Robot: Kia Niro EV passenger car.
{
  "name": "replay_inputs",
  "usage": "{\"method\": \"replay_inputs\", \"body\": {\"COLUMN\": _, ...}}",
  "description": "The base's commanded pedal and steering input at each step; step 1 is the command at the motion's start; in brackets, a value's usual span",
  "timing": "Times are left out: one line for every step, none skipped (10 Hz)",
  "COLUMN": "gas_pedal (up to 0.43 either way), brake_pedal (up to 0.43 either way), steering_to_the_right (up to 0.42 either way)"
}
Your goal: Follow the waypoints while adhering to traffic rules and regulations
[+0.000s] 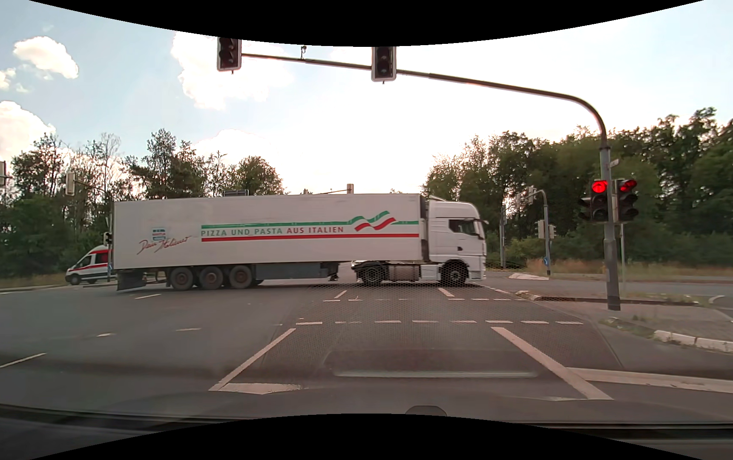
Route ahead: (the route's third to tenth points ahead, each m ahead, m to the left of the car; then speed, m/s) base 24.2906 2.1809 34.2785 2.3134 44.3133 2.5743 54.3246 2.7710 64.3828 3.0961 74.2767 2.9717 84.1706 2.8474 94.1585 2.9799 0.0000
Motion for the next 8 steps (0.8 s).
{"method": "replay_inputs", "body": {"gas_pedal": 0.000, "brake_pedal": 0.311, "steering_to_the_right": -0.008}}
{"method": "replay_inputs", "body": {"gas_pedal": 0.000, "brake_pedal": 0.305, "steering_to_the_right": -0.008}}
{"method": "replay_inputs", "body": {"gas_pedal": 0.000, "brake_pedal": 0.311, "steering_to_the_right": -0.008}}
{"method": "replay_inputs", "body": {"gas_pedal": 0.000, "brake_pedal": 0.311, "steering_to_the_right": -0.008}}
{"method": "replay_inputs", "body": {"gas_pedal": 0.000, "brake_pedal": 0.305, "steering_to_the_right": -0.008}}
{"method": "replay_inputs", "body": {"gas_pedal": 0.000, "brake_pedal": 0.311, "steering_to_the_right": -0.008}}
{"method": "replay_inputs", "body": {"gas_pedal": 0.000, "brake_pedal": 0.311, "steering_to_the_right": -0.008}}
{"method": "replay_inputs", "body": {"gas_pedal": 0.000, "brake_pedal": 0.311, "steering_to_the_right": -0.008}}
